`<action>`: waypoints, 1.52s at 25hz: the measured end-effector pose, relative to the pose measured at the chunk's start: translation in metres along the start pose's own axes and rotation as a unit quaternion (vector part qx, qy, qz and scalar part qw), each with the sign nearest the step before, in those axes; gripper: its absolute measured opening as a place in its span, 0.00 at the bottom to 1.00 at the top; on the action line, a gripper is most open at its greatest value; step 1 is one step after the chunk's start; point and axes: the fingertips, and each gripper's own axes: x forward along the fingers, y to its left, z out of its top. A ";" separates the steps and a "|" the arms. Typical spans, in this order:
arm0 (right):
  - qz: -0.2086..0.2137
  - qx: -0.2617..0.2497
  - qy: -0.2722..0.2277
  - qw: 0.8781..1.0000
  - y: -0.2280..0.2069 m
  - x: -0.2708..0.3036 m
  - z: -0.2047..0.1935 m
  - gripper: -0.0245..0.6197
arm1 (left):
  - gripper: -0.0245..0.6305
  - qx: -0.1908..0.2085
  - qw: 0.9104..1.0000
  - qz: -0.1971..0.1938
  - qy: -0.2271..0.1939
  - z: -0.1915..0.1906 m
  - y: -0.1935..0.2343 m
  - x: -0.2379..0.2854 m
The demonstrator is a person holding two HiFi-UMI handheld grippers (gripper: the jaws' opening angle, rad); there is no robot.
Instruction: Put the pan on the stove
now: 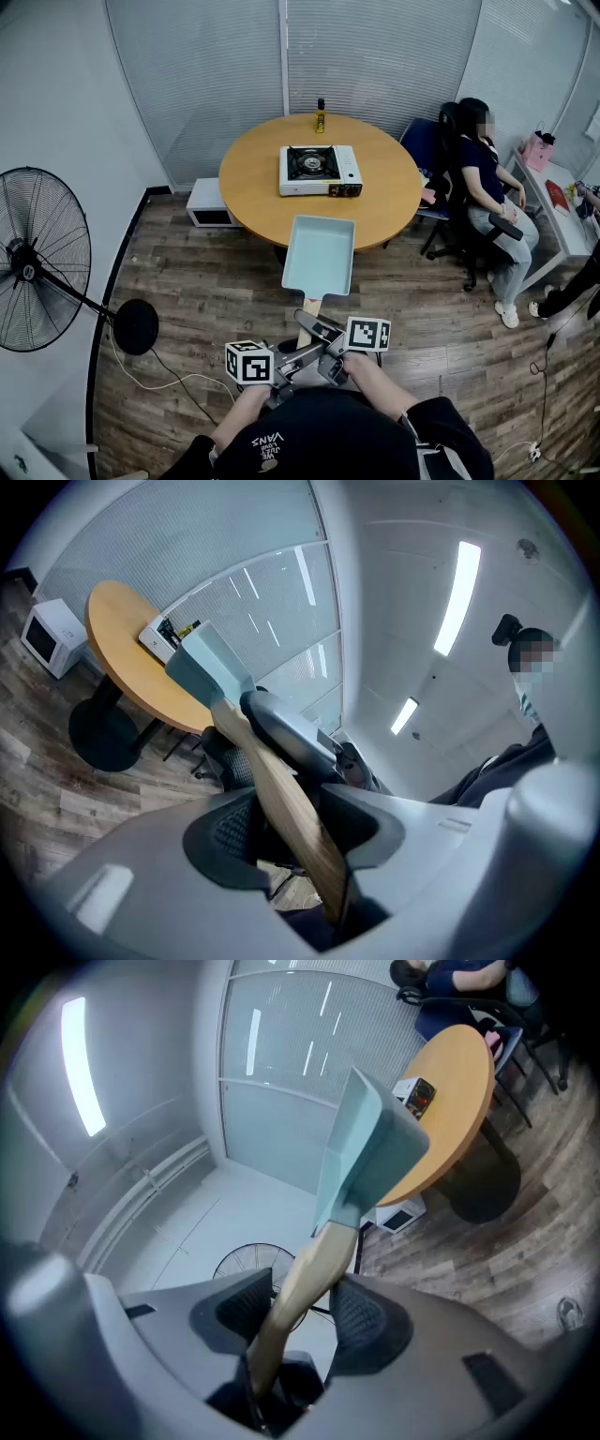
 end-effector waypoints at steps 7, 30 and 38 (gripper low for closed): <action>-0.007 -0.014 0.012 1.000 -0.006 0.010 0.008 0.33 | 0.30 0.000 1.000 0.001 -0.002 0.011 0.011 0.002; -0.005 -0.016 0.015 1.000 -0.033 0.064 0.069 0.33 | 0.30 -0.001 1.000 -0.002 -0.019 0.076 0.064 0.021; 0.007 -0.022 0.041 0.999 -0.057 0.083 0.137 0.33 | 0.30 0.002 0.999 0.015 -0.043 0.131 0.095 0.067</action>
